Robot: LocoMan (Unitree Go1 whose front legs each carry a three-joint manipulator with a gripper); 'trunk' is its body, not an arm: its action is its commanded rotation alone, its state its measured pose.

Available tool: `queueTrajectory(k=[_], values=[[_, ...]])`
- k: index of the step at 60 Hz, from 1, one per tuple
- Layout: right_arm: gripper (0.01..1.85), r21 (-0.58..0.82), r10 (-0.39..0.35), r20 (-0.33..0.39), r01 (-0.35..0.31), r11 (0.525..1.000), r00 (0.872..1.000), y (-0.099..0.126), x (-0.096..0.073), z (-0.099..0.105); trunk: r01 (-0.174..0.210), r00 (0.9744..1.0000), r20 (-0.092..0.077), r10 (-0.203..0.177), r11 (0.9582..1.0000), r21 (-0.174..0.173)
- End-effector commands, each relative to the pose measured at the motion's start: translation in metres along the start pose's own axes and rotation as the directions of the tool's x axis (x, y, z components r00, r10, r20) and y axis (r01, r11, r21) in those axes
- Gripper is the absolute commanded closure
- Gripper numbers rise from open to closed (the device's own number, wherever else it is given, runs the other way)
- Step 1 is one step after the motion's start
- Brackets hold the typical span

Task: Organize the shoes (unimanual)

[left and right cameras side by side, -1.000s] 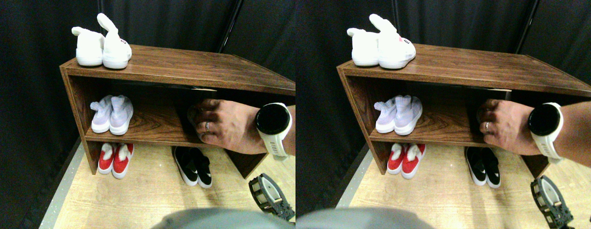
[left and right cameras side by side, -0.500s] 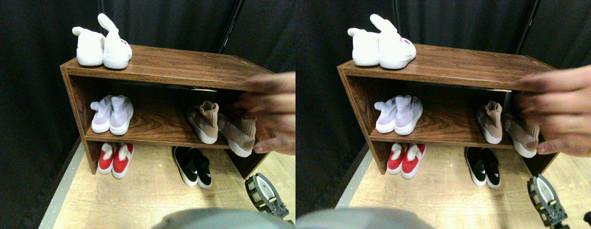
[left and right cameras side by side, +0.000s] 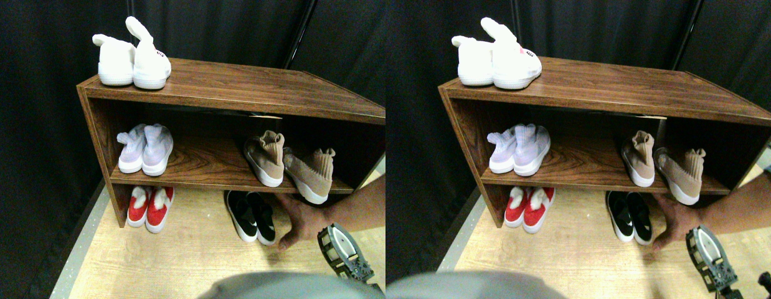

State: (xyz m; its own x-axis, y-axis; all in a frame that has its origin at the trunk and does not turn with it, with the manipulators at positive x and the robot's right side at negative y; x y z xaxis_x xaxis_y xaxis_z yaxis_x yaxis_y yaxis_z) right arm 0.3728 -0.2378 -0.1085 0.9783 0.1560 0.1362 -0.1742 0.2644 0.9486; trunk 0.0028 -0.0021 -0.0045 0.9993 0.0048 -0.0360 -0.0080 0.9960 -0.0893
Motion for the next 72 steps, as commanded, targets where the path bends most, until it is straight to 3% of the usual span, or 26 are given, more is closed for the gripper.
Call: queueTrajectory(k=[1, 33, 43, 56, 58, 59, 60, 61, 67, 72], values=[[1.80, 0.000, 0.038, 0.011, -0.038, 0.999, 0.999, 0.007, 0.002, -0.002, 0.003, 0.9999, 0.015, -0.002, 0.9999, -0.010], [1.80, 0.017, 0.036, 0.009, -0.036, 0.999, 0.999, 0.010, 0.005, -0.004, 0.022, 0.9997, 0.014, -0.022, 0.9997, 0.003], [1.80, 0.032, 0.054, -0.023, -0.053, 0.998, 0.998, 0.015, 0.006, -0.003, 0.030, 0.9993, 0.023, -0.031, 0.9995, 0.007], [1.80, 0.065, 0.040, 0.024, -0.041, 0.997, 0.999, 0.027, 0.006, -0.002, 0.042, 0.9985, 0.034, -0.043, 0.9991, 0.008], [1.63, 0.077, 0.023, 0.025, -0.025, 0.997, 0.999, 0.030, 0.007, -0.001, 0.044, 0.9984, 0.036, -0.044, 0.9990, 0.010], [1.63, 0.077, 0.023, 0.025, -0.025, 0.997, 0.999, 0.030, 0.007, -0.001, 0.044, 0.9984, 0.036, -0.044, 0.9990, 0.010], [1.29, 0.082, 0.004, 0.041, -0.007, 0.997, 0.999, 0.033, 0.006, -0.001, 0.045, 0.9983, 0.037, -0.045, 0.9989, 0.011], [1.29, 0.082, 0.004, 0.041, -0.007, 0.997, 0.999, 0.033, 0.006, -0.001, 0.046, 0.9982, 0.038, -0.046, 0.9989, 0.011], [0.56, -0.027, 0.001, 0.006, -0.001, 1.000, 1.000, 0.040, 0.009, 0.002, 0.050, 0.9978, 0.043, -0.051, 0.9987, 0.011], [0.29, -0.054, 0.003, -0.027, -0.005, 0.999, 1.000, 0.043, 0.013, 0.004, 0.051, 0.9976, 0.046, -0.052, 0.9986, 0.012]])
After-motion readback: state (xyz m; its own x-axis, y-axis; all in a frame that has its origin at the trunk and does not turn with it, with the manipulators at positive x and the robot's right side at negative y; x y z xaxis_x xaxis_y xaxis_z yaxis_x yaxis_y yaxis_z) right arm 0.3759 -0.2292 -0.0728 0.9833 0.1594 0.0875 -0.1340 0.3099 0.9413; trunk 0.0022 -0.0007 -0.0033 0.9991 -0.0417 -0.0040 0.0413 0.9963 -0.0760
